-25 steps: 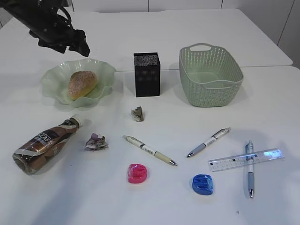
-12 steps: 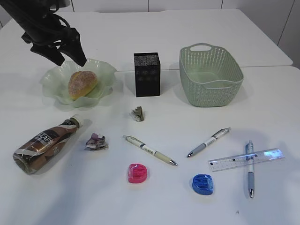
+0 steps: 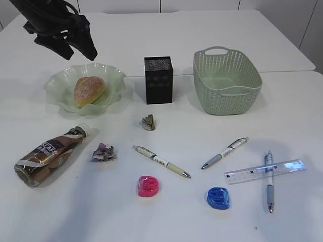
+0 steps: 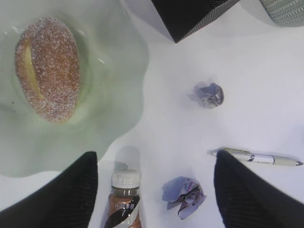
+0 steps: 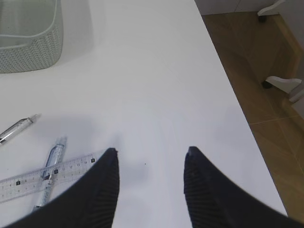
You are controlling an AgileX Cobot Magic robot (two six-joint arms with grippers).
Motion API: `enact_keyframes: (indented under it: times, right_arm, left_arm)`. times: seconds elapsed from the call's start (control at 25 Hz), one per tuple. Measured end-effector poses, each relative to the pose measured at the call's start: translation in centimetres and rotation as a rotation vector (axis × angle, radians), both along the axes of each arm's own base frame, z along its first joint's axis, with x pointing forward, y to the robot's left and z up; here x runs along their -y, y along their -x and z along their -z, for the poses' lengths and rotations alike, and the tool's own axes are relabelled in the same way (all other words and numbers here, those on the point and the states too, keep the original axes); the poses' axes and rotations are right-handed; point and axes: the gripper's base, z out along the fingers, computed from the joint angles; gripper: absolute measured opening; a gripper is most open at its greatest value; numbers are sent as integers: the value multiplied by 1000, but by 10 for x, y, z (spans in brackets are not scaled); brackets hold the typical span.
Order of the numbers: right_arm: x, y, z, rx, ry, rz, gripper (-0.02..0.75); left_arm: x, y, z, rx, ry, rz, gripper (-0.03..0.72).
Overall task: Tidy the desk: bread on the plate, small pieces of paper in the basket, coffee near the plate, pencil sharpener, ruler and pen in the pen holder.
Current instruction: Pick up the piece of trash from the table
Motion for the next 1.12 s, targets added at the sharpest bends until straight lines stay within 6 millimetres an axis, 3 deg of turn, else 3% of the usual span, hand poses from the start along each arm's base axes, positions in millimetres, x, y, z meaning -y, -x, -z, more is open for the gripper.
enact_keyframes:
  times: [0.16,0.56,1.12]
  right_arm:
    - [0,0,0,0,0,0,365]
    - [0,0,1,-6,-7,2,365]
    - [0,2,2,-35,12,-13,365]
  left_arm:
    - [1,17,-18,28,-36,12,536]
    - [-9,67,-39,8,-56,14,536]
    - [-23,140,-35,-71,-77,19,527]
